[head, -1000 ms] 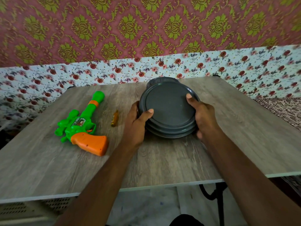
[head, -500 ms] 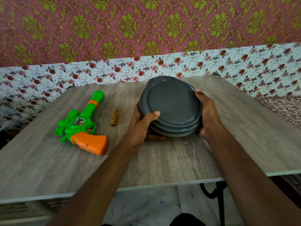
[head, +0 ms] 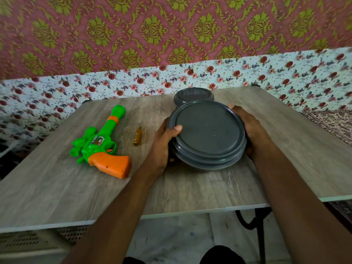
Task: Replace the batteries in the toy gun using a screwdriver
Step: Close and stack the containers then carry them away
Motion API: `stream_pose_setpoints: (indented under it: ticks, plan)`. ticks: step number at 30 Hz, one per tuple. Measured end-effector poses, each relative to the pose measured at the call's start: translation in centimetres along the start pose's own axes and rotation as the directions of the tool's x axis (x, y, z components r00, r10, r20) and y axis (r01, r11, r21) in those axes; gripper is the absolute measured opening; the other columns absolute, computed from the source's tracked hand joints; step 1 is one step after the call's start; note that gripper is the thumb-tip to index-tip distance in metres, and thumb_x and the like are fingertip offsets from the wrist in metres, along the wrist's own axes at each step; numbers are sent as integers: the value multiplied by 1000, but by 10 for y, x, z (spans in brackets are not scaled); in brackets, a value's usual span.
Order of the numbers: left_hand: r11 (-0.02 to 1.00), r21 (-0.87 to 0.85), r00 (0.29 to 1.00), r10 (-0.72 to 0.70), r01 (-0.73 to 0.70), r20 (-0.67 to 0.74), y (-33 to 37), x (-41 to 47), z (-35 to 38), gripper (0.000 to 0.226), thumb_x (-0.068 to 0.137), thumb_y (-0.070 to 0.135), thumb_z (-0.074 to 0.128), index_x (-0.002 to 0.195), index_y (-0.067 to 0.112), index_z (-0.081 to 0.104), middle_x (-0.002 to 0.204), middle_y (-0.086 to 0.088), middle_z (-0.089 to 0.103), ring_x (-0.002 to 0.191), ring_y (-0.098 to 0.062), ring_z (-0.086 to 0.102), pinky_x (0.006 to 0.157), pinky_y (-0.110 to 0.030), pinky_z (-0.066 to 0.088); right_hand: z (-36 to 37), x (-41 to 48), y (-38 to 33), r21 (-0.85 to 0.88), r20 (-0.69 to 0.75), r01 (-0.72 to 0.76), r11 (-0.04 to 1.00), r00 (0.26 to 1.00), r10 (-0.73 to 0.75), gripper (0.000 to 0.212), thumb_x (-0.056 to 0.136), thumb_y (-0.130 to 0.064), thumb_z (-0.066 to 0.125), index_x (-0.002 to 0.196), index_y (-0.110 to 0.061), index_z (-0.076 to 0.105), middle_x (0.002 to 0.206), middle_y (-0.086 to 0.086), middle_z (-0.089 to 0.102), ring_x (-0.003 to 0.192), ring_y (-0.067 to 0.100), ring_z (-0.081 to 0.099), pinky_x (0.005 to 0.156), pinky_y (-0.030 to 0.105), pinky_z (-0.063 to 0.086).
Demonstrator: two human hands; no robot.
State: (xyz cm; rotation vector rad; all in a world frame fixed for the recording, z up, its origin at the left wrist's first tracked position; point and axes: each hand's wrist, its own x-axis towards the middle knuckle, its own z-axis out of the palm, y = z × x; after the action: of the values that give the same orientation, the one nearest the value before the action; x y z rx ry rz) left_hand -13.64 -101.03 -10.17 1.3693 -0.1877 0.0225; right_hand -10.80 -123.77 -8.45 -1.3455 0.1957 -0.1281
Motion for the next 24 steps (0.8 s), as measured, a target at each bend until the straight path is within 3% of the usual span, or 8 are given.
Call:
stream_pose_setpoints:
  ticks: [3,9,12,14,16,18,21,24]
  plan:
    - [999,30,999,40,-41,18,0,0,2,49,100,31,60,146,28,44,134,-8,64,108,-24,66,62,-17,57,4,-2,2,113,-74,9,994,997,-1,45,84,-44,77,112,-8,75,100,10,80,86,26,78,69,34,60]
    - [992,125,994,47,-34,-99,2,1,0,41,103,45,53,143,37,49,135,8,65,124,-16,63,100,-45,55,11,-9,4,90,-55,68,994,996,-64,38,78,-24,87,106,-1,75,97,12,80,90,27,79,74,36,63]
    - [971,233,999,-42,43,-9,7,-1,-4,58,93,73,45,142,42,48,133,9,65,122,-17,63,88,-36,57,12,-8,6,109,-117,94,990,990,-81,35,80,-24,85,106,-3,76,97,9,81,89,25,79,70,33,63]
    - [916,400,997,63,-41,-42,9,-2,-6,52,97,70,40,127,32,59,115,10,70,104,4,63,86,-19,53,12,-6,8,113,-118,89,990,990,-76,32,85,-26,81,106,-2,76,97,10,80,90,27,78,72,35,62]
    - [696,708,955,275,-121,-107,15,4,-14,34,108,45,41,96,21,61,85,3,65,77,3,60,69,-18,46,13,-5,11,94,-120,102,990,989,-90,33,88,-27,77,105,2,76,93,10,81,89,27,78,73,36,62]
    - [418,908,911,385,-30,-147,21,15,-31,17,104,20,48,102,13,63,95,-10,65,89,-19,64,75,-37,48,15,-3,14,66,-128,129,989,985,-119,45,89,-29,76,107,12,69,89,9,80,86,26,78,77,39,63]
    - [140,962,942,211,234,-260,28,35,-58,32,94,13,56,124,2,56,129,-30,53,119,-46,53,100,-51,47,16,0,17,33,-110,127,991,986,-122,39,89,-32,76,99,6,74,89,10,80,86,26,78,88,47,63]
    - [-26,957,958,10,288,-288,31,44,-73,35,95,17,63,124,-2,54,130,-32,54,123,-46,53,103,-48,47,15,2,19,17,-111,138,990,985,-136,35,88,-33,77,94,1,74,86,7,80,83,23,78,90,48,62]
